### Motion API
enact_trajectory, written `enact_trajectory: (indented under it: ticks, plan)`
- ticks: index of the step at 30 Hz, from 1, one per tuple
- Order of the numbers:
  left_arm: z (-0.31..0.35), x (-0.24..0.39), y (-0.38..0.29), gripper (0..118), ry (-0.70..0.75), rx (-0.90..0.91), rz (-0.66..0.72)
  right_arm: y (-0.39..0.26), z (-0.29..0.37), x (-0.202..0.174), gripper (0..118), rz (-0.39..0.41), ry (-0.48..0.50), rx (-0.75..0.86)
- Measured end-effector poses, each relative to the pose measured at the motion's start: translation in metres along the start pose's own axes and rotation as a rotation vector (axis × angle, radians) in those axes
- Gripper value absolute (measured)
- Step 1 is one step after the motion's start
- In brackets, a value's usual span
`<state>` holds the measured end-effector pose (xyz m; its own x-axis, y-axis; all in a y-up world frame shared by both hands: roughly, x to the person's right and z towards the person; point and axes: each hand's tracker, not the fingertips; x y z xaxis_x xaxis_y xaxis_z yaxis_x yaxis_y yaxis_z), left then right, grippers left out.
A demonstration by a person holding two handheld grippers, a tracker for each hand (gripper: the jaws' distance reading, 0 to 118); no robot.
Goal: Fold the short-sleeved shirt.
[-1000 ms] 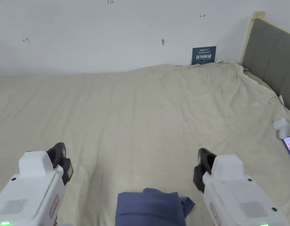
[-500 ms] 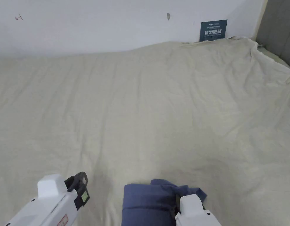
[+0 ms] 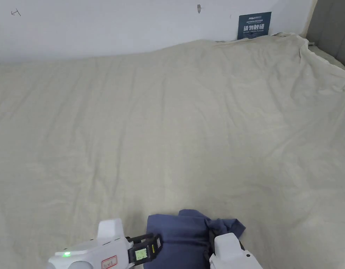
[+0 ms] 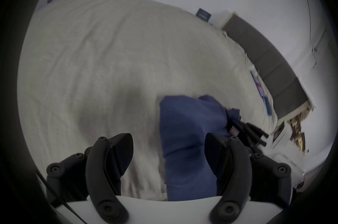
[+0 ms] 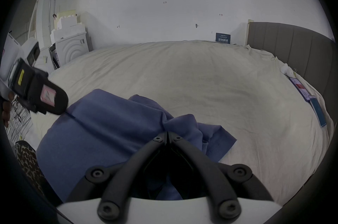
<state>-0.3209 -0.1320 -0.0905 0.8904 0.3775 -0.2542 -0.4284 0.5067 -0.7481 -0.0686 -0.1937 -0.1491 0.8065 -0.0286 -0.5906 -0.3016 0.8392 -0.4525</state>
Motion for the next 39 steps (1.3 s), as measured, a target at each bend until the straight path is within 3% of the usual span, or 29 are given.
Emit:
enact_trajectory:
  ticks: [3, 6, 13, 16, 21, 25, 30, 39]
  plan:
    - [-0.012, 0.006, 0.003, 83, -0.009, -0.064, -0.03, 0.003, 0.003, -0.001, 0, -0.011, 0.007, -0.003]
    - [-0.014, 0.005, 0.008, 47, -0.082, -0.11, 0.042, 0.005, 0.006, 0.0, 0, -0.019, 0.015, -0.005]
    - [-0.026, 0.003, 0.008, 25, -0.031, -0.147, 0.026, 0.018, 0.007, 0.02, 0, -0.08, 0.092, -0.067]
    - [-0.014, 0.005, 0.007, 17, -0.059, -0.106, -0.034, 0.035, 0.029, 0.031, 0, -0.121, 0.091, 0.031]
    - [0.023, 0.002, 0.028, 14, -0.108, -0.037, -0.06, 0.076, 0.063, 0.052, 0, -0.074, 0.058, 0.165]
    - [0.057, -0.026, 0.055, 14, 0.006, 0.0, -0.126, 0.105, 0.082, 0.062, 0, -0.033, 0.019, 0.24]
    - [0.098, -0.106, 0.081, 14, 0.182, 0.052, -0.119, 0.126, 0.09, 0.059, 0, 0.004, -0.015, 0.286]
    - [0.165, -0.277, 0.116, 14, 0.495, 0.081, 0.017, 0.147, 0.076, 0.026, 0, 0.003, -0.005, 0.287]
